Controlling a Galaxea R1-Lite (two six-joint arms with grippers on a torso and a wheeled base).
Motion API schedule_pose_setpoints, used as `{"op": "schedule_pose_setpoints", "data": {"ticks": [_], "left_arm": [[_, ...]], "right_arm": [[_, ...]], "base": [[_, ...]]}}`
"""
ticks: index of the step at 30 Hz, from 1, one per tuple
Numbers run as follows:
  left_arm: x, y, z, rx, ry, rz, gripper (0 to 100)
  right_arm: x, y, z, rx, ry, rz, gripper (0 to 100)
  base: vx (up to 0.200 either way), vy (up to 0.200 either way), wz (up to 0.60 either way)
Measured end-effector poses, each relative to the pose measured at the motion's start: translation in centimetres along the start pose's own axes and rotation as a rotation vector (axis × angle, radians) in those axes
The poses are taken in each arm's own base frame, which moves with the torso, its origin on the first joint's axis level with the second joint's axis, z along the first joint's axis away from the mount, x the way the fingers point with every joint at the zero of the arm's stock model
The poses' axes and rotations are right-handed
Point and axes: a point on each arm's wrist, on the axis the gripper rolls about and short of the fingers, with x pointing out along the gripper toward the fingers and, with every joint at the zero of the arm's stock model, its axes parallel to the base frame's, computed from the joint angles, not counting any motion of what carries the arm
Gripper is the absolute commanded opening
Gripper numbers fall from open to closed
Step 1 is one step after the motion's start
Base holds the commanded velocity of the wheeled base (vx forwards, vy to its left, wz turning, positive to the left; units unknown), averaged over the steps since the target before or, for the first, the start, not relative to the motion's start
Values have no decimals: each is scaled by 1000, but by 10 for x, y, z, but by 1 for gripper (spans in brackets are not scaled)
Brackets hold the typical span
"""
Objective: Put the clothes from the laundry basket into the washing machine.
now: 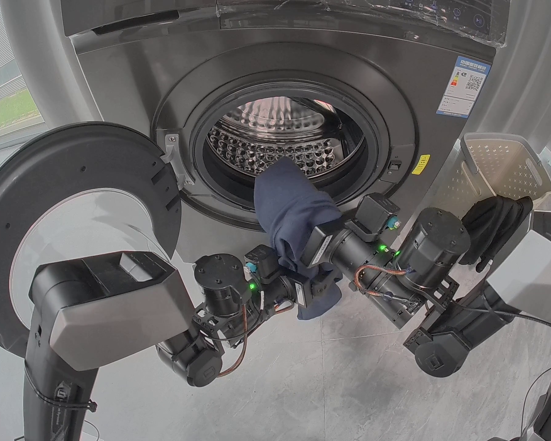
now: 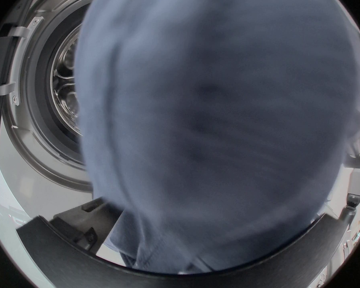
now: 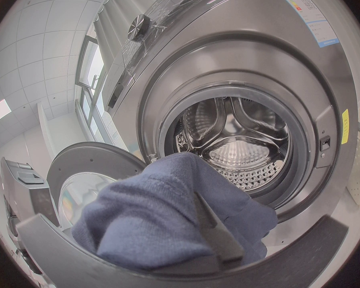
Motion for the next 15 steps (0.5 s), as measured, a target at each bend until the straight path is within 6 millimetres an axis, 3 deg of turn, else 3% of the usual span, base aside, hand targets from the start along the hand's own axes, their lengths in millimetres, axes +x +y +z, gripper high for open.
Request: {"op": "schedule_pose_setpoints", "data": {"ticks": [9,10,15], "left_arm": [[15,15,-6,1,-46,73,100],[15,15,-7,1,-44,74,0],[14,16,-12,1,-32,79,0]], "right_arm": [[-5,2,-3,3,19,0,0],[-5,2,-3,3,18,-4,0],[-5,1,-2,9,12,-32,0]], "base": [[0,0,0],[0,0,0],[0,0,0]]}}
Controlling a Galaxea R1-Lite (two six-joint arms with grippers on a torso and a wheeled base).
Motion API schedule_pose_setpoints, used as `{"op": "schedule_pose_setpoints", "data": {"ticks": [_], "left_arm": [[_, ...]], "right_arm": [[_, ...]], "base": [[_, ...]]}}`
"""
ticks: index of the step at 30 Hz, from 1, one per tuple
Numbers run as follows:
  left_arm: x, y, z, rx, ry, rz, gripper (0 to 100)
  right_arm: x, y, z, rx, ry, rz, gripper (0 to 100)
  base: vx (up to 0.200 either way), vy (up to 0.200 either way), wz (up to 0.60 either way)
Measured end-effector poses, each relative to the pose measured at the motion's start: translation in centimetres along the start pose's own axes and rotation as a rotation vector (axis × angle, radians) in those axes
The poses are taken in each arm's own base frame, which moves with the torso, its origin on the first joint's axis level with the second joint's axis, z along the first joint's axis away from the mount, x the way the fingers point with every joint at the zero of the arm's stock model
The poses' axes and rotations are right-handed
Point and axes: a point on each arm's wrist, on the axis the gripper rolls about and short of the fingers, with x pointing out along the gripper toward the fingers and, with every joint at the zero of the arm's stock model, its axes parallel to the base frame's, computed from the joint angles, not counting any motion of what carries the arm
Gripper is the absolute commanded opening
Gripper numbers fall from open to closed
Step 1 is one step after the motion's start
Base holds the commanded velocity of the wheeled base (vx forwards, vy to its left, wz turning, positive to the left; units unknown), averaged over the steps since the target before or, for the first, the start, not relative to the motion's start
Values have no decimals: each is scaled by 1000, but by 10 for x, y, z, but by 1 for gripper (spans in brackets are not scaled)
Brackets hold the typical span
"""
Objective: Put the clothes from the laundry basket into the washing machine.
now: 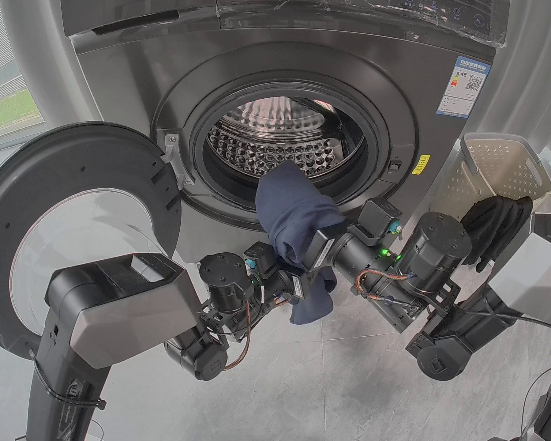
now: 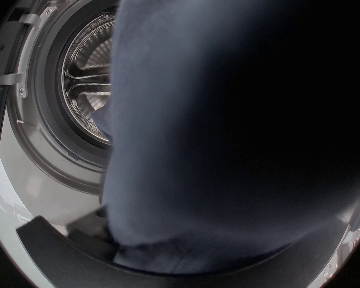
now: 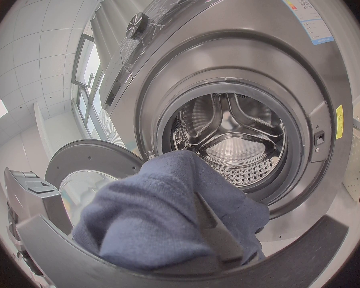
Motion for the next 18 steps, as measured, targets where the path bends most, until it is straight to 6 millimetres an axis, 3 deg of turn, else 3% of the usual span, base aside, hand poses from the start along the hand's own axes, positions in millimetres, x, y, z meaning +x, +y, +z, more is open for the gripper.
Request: {"op": "schedule_pose_setpoints", "data": {"ticks": [9,18], "left_arm": [[-1,6,6,-1,-15,33,0],[-14,9,47,-4,-70,52,0]], "right_arm": [[-1,-12,5,-9,-8,-32,0],[-6,-48,12,-39,-12,-123,0]], "base": [[0,0,0],[0,0,0]]}}
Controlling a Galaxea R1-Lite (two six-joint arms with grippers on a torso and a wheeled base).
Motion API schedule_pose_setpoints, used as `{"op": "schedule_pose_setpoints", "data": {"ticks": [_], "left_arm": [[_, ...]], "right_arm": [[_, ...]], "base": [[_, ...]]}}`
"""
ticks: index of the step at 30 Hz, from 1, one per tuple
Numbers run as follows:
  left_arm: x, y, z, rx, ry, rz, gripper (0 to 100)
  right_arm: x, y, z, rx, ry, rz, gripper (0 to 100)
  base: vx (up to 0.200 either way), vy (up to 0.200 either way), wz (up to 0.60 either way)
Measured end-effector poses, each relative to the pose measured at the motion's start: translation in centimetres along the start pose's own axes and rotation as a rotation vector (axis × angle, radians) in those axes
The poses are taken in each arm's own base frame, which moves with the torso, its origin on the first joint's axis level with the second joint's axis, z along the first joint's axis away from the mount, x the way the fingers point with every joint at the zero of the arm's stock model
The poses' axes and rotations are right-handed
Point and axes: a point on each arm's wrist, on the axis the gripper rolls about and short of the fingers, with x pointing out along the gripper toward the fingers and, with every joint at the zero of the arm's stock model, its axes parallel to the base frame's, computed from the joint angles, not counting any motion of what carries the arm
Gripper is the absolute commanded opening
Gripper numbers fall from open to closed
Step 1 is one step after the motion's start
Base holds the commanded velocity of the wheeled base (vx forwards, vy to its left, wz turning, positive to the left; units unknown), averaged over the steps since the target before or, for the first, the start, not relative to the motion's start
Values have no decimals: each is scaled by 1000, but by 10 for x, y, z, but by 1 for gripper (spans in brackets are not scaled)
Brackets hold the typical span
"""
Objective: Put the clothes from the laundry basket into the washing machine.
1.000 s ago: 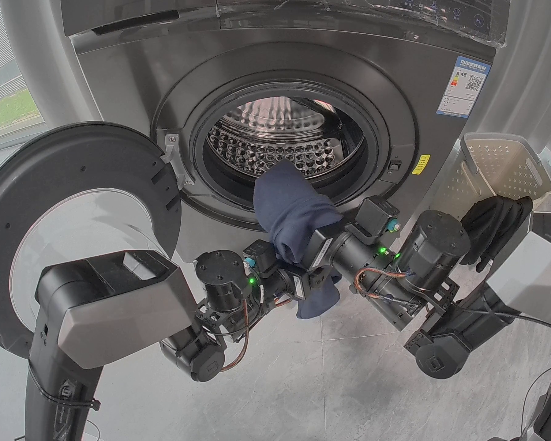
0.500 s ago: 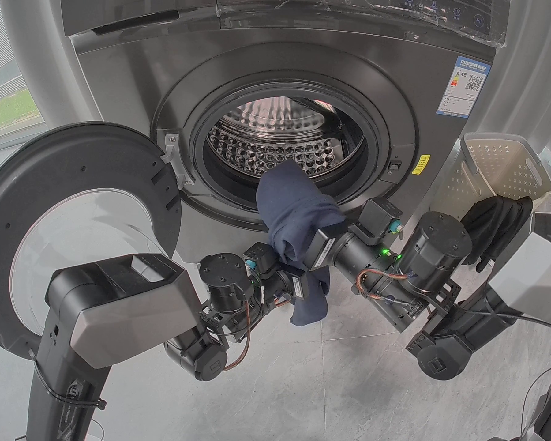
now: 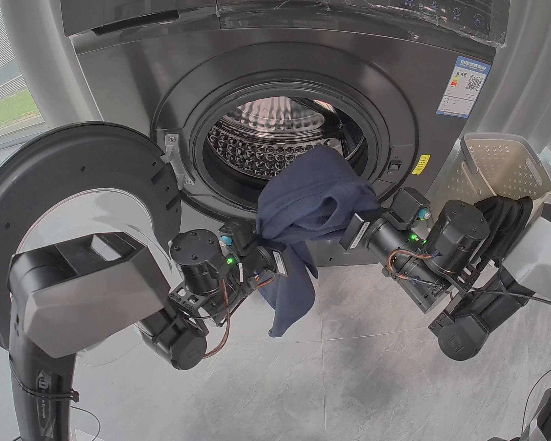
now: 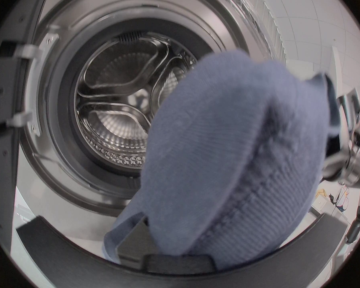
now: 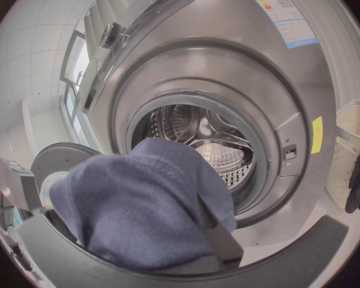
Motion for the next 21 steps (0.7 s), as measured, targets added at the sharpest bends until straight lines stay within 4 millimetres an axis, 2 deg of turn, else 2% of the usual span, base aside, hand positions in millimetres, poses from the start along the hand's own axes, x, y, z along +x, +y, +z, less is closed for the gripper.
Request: {"op": "schedule_pose_setpoints", "data": {"ticks": [9,14,20,21], "left_arm": [[-13,-5,49,-6,-85,6,0],[-19,-7,65,-8,-114,2,0],[-24,-9,74,-9,-130,4,0],[-24,-9,75,-9,-133,4,0]], "right_arm": [[-9,-8,-8,-10,43,-19,0],[-14,-5,-16,-14,76,-9,0],[-15,1,-21,-14,94,23,0],[-15,3,-21,-12,95,30,100]], "base": [[0,0,0],[0,0,0],[0,0,0],[0,0,0]]}}
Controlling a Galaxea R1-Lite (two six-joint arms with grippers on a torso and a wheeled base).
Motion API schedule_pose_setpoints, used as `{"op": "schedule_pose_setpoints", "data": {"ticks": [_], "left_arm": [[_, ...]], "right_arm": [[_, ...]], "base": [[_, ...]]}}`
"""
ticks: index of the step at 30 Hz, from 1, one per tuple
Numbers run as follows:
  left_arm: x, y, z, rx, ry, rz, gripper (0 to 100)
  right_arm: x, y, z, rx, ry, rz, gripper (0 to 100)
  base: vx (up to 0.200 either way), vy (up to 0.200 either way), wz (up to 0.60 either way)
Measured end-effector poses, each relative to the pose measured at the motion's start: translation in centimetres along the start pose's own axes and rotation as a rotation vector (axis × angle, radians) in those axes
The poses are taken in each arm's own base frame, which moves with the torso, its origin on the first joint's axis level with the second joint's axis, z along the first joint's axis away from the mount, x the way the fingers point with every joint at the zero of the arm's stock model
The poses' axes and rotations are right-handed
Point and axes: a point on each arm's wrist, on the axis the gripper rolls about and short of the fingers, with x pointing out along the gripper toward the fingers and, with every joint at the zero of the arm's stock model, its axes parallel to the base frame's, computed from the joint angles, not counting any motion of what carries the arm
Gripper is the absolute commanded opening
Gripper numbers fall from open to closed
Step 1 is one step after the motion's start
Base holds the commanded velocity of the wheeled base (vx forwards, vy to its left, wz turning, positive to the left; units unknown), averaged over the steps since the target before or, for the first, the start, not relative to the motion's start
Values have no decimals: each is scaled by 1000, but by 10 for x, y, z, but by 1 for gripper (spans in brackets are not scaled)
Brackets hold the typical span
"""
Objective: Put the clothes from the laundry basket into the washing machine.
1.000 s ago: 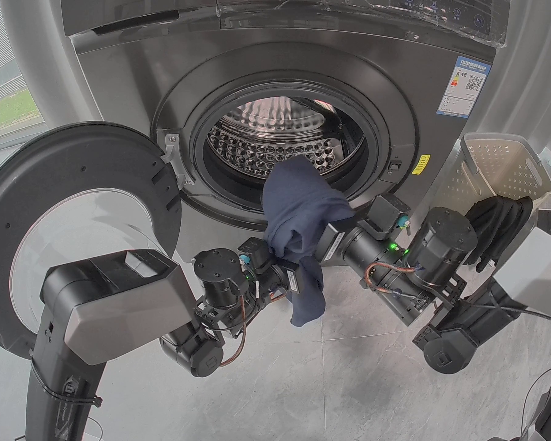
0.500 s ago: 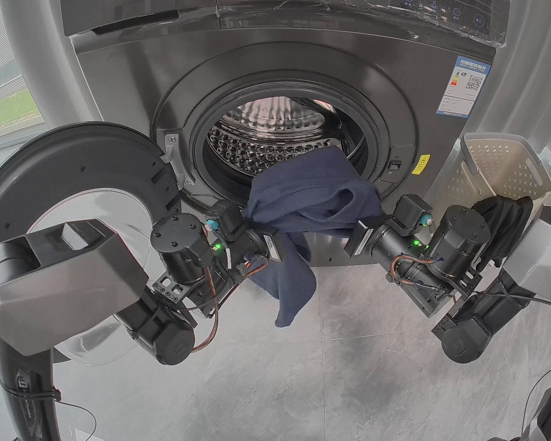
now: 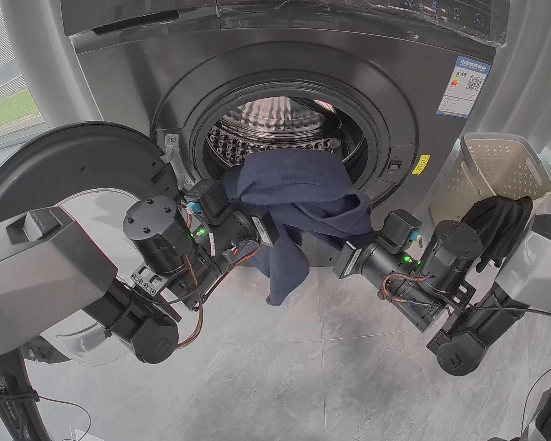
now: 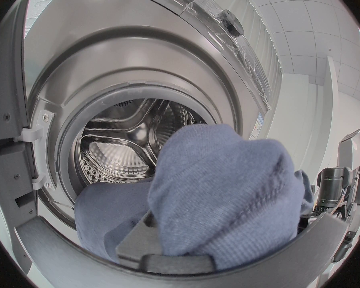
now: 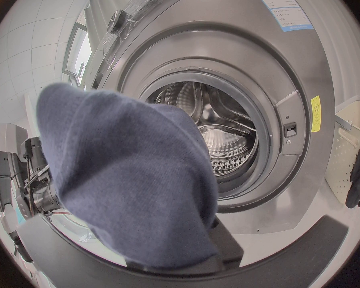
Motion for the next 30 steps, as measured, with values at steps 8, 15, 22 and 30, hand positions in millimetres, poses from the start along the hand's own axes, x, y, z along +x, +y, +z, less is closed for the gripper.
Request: {"op": "schedule_pose_setpoints", "data": {"ticks": [8,15,22,30], "left_arm": [[-6,-1,6,0,-6,4,0],[-39,-1,2,4,103,-10,0],[-93,-5,0,8,260,-62,0],[-120,-7,7,66,301,-86,0]], "right_arm": [[-16,8,-8,-26,70,43,100],[-64,1,-26,-84,259,100,100],[-93,-13,-30,-101,352,80,100],[-90,-39,-21,-99,305,-80,100]], "base": [[0,0,0],[0,0,0],[0,0,0],[0,0,0]]}}
